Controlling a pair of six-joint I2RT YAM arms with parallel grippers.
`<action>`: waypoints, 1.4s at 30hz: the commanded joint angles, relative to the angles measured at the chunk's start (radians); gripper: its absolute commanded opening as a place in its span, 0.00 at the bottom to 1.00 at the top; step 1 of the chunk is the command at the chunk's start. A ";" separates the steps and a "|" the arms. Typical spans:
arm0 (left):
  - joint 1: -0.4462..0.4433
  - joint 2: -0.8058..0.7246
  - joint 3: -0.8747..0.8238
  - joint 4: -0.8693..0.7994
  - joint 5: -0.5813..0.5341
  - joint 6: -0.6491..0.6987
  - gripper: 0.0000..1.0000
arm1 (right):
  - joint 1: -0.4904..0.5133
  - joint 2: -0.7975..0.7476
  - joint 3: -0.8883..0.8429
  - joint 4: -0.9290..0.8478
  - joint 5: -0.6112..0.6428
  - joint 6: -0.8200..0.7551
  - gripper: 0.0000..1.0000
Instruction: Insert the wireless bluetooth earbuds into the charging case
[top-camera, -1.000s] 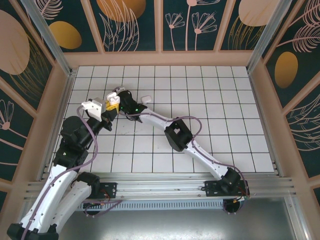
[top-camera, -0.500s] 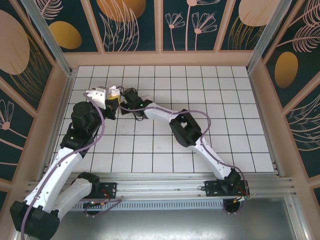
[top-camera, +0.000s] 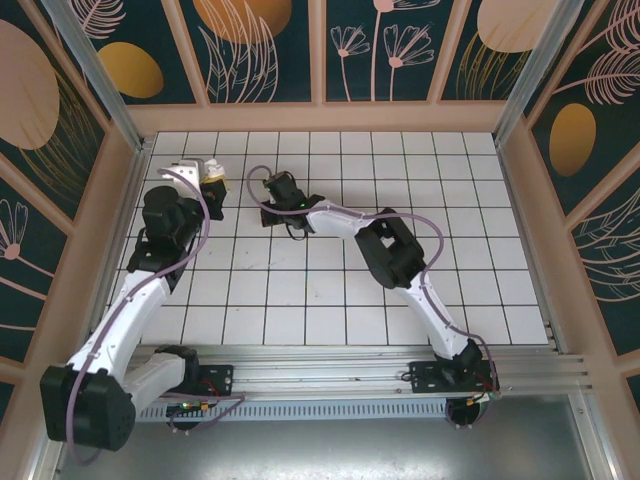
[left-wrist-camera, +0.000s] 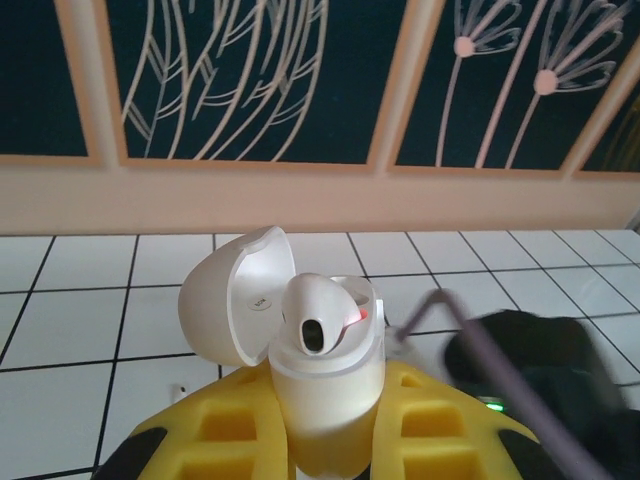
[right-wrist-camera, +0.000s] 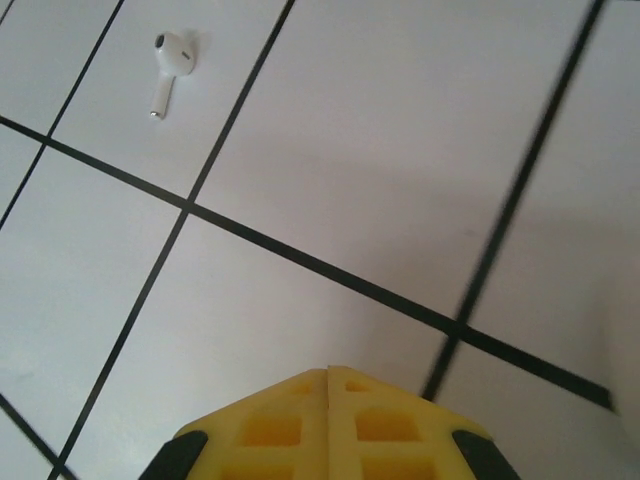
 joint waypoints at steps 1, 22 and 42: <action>0.059 0.078 -0.018 0.115 0.089 -0.048 0.00 | -0.026 -0.134 -0.074 0.071 0.017 0.032 0.00; 0.123 0.701 0.098 0.546 -0.095 -0.197 0.00 | -0.091 -0.429 -0.435 0.263 0.080 -0.015 0.00; 0.103 1.023 0.414 0.350 -0.198 -0.437 0.00 | -0.237 -0.625 -0.711 0.392 0.037 -0.031 0.00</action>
